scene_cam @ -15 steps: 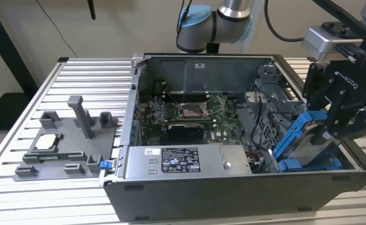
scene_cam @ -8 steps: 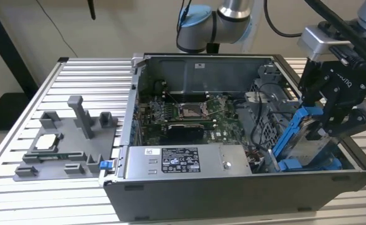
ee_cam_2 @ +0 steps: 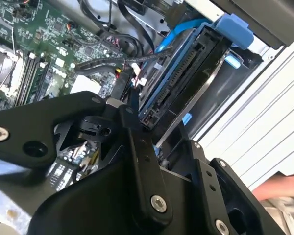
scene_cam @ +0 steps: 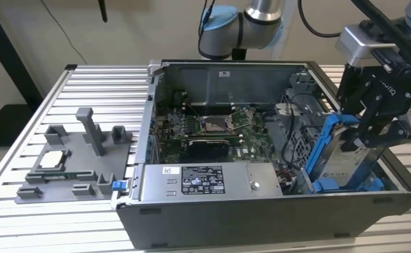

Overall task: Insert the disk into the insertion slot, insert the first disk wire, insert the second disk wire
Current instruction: 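Insert the disk into the insertion slot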

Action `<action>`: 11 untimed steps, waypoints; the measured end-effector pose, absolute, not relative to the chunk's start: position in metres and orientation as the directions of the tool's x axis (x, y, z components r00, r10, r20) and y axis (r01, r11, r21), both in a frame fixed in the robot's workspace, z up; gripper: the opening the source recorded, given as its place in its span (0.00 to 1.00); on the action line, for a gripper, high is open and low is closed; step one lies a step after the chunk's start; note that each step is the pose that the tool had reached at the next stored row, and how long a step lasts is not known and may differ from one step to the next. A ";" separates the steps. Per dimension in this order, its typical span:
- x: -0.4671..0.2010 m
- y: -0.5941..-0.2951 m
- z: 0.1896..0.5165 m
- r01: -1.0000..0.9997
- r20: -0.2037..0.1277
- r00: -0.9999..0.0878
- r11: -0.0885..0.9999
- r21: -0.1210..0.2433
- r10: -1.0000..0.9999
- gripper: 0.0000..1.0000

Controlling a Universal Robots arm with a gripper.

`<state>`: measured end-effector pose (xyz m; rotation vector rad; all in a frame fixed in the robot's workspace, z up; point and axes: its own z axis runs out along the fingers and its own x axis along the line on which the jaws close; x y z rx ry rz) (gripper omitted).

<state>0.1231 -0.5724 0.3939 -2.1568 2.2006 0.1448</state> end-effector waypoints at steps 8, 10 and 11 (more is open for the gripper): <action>0.123 -0.575 0.404 -0.999 -0.081 -0.021 0.019 0.028 -0.997 0.00; 0.123 -0.576 0.404 -0.999 -0.070 -0.021 0.019 0.028 -0.997 0.00; 0.123 -0.576 0.404 -0.999 -0.070 -0.021 0.020 0.028 -0.997 0.00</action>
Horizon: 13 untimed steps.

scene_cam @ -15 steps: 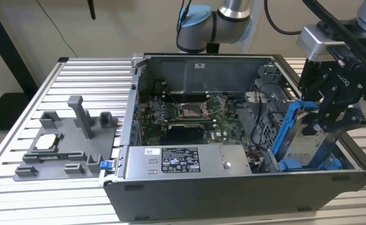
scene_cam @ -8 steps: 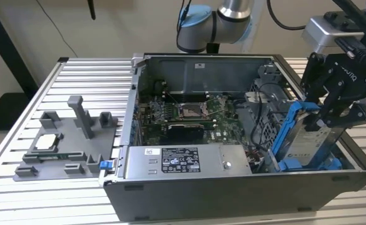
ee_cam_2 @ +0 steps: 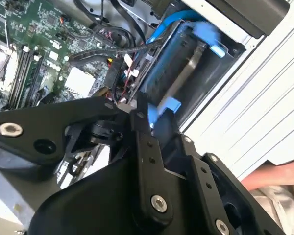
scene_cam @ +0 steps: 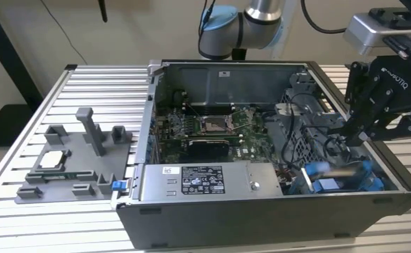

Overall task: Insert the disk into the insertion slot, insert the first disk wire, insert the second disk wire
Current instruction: 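Insert the disk into the insertion slot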

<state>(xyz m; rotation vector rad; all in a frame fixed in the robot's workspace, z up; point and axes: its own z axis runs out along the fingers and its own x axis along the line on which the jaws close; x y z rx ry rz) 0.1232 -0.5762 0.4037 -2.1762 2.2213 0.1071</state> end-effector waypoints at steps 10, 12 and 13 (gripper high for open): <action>0.122 -0.574 0.403 -1.000 -0.108 -0.020 0.019 0.008 -0.994 0.00; 0.121 -0.573 0.402 -1.000 -0.125 -0.019 0.019 0.005 -0.992 0.00; 0.120 -0.573 0.402 -1.000 -0.132 -0.019 0.019 0.004 -0.991 0.00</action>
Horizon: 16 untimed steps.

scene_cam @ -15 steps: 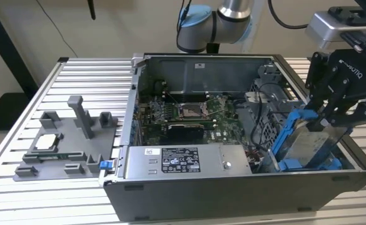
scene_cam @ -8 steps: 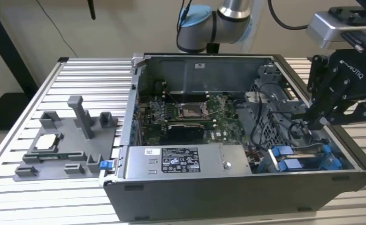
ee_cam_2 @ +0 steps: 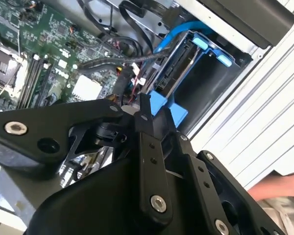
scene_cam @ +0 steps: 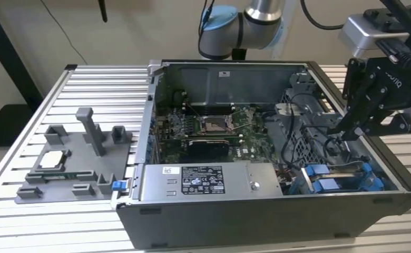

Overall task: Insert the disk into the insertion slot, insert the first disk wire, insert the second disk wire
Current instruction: 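Insert the disk into the insertion slot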

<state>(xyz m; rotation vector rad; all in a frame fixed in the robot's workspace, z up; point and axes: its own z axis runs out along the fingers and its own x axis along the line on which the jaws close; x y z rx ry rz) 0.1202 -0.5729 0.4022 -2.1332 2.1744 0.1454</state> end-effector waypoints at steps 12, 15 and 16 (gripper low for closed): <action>0.115 -0.561 0.394 -1.000 -0.184 -0.010 0.015 -0.025 -0.983 1.00; 0.114 -0.559 0.392 -0.999 -0.184 -0.003 0.011 -0.044 -0.983 1.00; 0.114 -0.558 0.390 -0.999 -0.184 -0.001 0.011 -0.051 -0.983 1.00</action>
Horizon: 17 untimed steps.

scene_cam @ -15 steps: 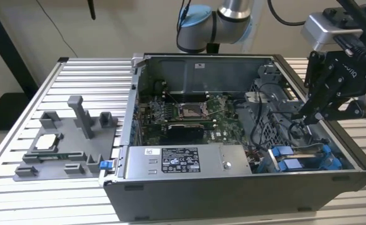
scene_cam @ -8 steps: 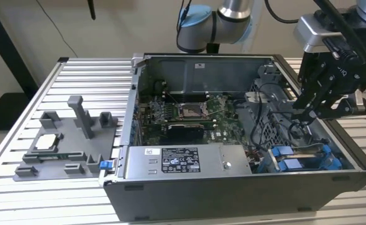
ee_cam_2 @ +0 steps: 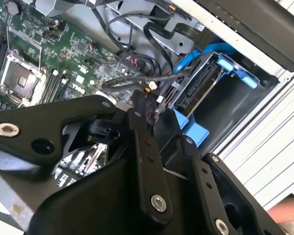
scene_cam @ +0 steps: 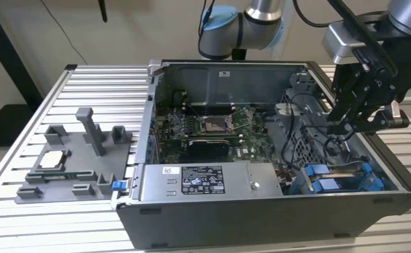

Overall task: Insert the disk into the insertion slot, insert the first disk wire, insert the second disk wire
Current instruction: 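Insert the disk into the insertion slot, then insert the first disk wire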

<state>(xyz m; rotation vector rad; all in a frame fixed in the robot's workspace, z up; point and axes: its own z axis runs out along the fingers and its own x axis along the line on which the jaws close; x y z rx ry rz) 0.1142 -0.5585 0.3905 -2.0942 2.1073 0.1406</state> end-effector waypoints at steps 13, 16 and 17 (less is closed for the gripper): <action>0.108 -0.555 0.382 -0.997 -0.183 0.004 0.011 -0.081 -0.983 0.00; 0.108 -0.555 0.382 -0.997 -0.179 0.005 0.010 -0.081 -0.984 0.00; 0.108 -0.555 0.382 -0.997 -0.178 0.005 0.010 -0.081 -0.984 0.00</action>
